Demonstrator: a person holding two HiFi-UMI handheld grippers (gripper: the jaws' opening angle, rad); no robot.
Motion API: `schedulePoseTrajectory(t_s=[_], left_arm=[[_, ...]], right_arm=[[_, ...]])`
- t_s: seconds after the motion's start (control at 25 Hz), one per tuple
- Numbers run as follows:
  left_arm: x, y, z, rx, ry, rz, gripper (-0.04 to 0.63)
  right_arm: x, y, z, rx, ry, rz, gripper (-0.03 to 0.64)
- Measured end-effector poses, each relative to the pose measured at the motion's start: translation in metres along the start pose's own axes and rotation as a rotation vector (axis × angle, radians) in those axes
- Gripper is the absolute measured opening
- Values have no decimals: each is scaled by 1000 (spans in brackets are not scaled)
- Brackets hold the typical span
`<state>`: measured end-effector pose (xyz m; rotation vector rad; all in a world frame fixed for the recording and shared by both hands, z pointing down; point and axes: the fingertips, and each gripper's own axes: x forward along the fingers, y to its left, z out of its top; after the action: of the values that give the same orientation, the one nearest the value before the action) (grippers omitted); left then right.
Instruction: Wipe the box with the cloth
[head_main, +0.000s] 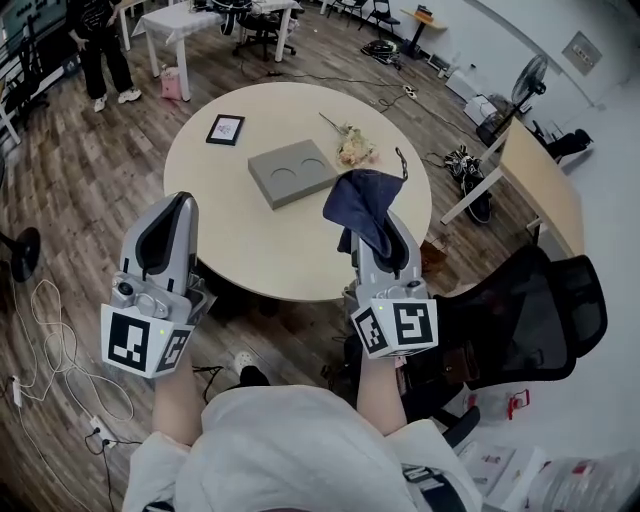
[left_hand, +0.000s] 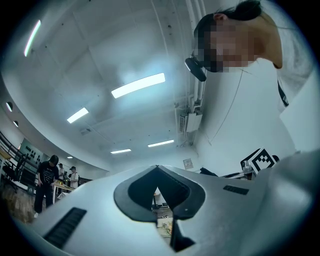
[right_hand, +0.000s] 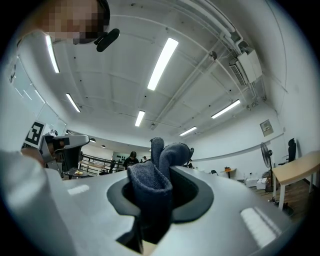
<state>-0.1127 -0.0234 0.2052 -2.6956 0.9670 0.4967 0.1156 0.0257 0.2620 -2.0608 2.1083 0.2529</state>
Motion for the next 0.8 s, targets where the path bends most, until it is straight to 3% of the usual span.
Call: schedulePoseTrajectory(t_s=[0.4,0.8], left_arm=[[33,58,-16,-11,-12,-64,3],[56,83,-39,-38,0,-92,3]], right_arm=[[57,9,-7,-11,-11,-66,98],[97,10,-3,-55,8,-65,98]])
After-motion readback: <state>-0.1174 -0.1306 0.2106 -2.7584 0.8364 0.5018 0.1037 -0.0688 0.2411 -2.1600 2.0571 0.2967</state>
